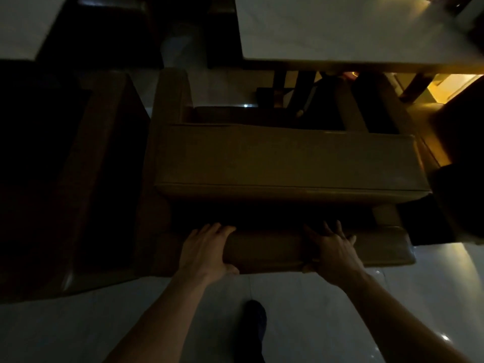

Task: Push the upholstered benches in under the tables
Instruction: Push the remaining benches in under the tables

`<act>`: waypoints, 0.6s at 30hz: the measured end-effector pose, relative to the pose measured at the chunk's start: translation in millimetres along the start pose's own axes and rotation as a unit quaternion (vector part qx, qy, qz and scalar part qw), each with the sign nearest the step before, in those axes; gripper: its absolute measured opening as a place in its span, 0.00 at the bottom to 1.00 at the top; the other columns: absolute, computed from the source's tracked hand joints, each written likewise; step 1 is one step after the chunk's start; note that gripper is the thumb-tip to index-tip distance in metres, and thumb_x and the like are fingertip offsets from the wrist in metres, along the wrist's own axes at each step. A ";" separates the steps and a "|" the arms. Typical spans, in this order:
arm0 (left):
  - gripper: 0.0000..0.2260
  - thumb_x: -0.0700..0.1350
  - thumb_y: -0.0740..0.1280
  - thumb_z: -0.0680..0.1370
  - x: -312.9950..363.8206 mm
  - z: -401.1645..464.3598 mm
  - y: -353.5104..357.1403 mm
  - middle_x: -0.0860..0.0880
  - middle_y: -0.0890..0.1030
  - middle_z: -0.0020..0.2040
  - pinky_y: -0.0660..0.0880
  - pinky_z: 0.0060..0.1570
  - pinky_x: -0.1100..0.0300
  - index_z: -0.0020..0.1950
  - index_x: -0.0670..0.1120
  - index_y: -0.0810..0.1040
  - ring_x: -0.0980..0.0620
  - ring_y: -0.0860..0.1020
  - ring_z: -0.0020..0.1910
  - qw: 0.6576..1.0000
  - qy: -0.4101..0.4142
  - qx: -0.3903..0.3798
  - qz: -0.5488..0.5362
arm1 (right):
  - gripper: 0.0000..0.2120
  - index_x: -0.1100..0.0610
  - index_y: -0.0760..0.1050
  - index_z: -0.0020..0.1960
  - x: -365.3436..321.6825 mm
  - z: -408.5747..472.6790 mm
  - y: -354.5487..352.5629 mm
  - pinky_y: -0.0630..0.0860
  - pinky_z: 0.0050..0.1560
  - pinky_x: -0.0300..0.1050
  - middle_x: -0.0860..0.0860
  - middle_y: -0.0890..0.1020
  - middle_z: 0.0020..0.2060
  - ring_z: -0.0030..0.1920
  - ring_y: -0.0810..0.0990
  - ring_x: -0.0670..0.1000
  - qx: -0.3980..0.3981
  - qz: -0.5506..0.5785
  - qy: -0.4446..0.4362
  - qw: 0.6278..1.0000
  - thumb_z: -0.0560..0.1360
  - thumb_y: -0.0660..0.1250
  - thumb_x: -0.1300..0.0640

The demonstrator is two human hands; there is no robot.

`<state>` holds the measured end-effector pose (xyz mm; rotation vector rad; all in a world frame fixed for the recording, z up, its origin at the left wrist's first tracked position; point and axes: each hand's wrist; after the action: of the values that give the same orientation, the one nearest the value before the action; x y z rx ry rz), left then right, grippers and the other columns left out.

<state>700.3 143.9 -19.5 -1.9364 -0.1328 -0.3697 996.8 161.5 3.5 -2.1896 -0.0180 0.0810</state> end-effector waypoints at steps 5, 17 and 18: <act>0.43 0.64 0.76 0.63 -21.3 -19.8 -5.7 0.56 0.69 0.69 0.64 0.66 0.52 0.75 0.61 0.61 0.52 0.67 0.67 1.000 -0.001 -0.002 -0.004 | 0.54 0.39 0.41 0.80 -22.4 -10.6 20.5 0.47 0.71 0.80 0.56 0.47 0.81 0.78 0.39 0.70 -0.002 0.017 0.000 1.000 0.68 0.75 0.38; 0.43 0.66 0.76 0.62 -43.1 -61.6 8.7 0.58 0.70 0.68 0.64 0.66 0.53 0.73 0.62 0.62 0.53 0.67 0.67 0.999 -0.014 0.023 -0.018 | 0.55 0.36 0.35 0.78 -38.9 -30.4 52.3 0.44 0.71 0.78 0.55 0.42 0.81 0.77 0.35 0.69 -0.004 0.013 -0.013 1.000 0.68 0.73 0.35; 0.43 0.66 0.76 0.62 -43.7 -64.5 10.2 0.58 0.69 0.69 0.63 0.67 0.53 0.73 0.62 0.62 0.53 0.67 0.67 0.999 -0.013 0.024 -0.019 | 0.55 0.35 0.34 0.76 -37.8 -31.2 54.3 0.44 0.71 0.78 0.54 0.41 0.81 0.77 0.35 0.69 -0.005 0.011 -0.013 1.000 0.68 0.73 0.35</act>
<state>649.2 84.1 -20.2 -1.8930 -0.1938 -0.3637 960.2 102.9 -20.6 -2.1999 -0.0085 0.1229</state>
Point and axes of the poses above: each hand's wrist, its own z-axis towards the middle knuckle, its own y-axis out of the palm, x = y × z
